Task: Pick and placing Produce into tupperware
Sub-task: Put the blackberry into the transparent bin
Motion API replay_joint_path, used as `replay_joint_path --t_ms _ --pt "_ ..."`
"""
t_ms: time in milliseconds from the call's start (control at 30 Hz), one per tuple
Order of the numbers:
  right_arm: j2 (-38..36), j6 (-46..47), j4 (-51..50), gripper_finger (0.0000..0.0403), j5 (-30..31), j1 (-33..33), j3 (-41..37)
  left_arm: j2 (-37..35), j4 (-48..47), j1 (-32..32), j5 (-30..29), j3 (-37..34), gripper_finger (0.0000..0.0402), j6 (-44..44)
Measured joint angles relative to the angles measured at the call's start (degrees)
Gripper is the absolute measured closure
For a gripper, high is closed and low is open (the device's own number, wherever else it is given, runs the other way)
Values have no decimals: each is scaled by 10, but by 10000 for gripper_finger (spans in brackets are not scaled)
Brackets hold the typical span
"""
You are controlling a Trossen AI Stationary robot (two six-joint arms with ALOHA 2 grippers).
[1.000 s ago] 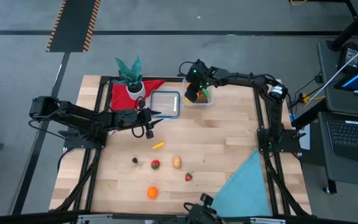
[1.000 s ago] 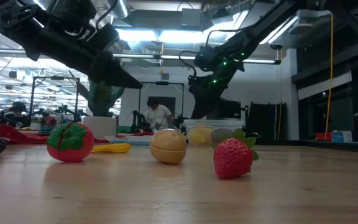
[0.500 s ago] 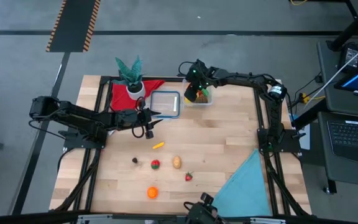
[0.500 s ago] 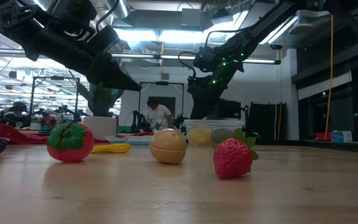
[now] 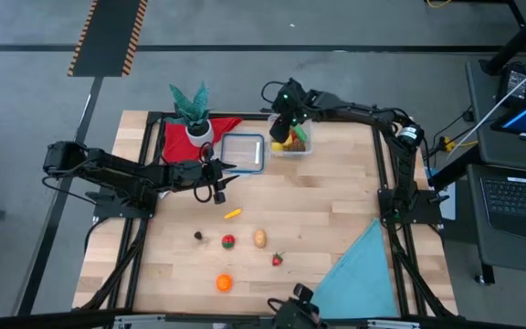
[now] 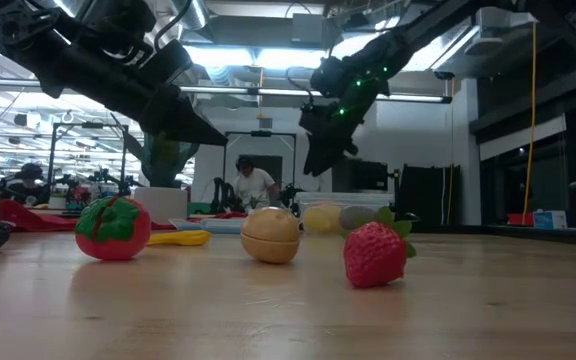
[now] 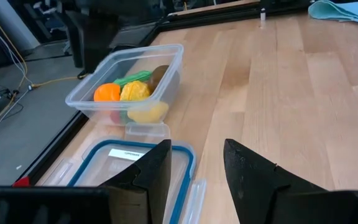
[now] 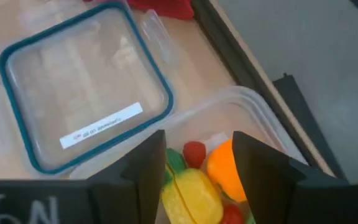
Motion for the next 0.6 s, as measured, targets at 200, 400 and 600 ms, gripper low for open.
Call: replay_joint_path --t_ms 200,400,600 --pt "-53 -36 27 215 1 36 -31 -29 -45 -23 0 0 262 18" --pt "-149 -64 126 215 2 89 -151 -135 -174 -92 0 0 262 -3" --pt "-273 -57 304 215 -1 149 -316 -246 -300 -184 1 0 262 -76"
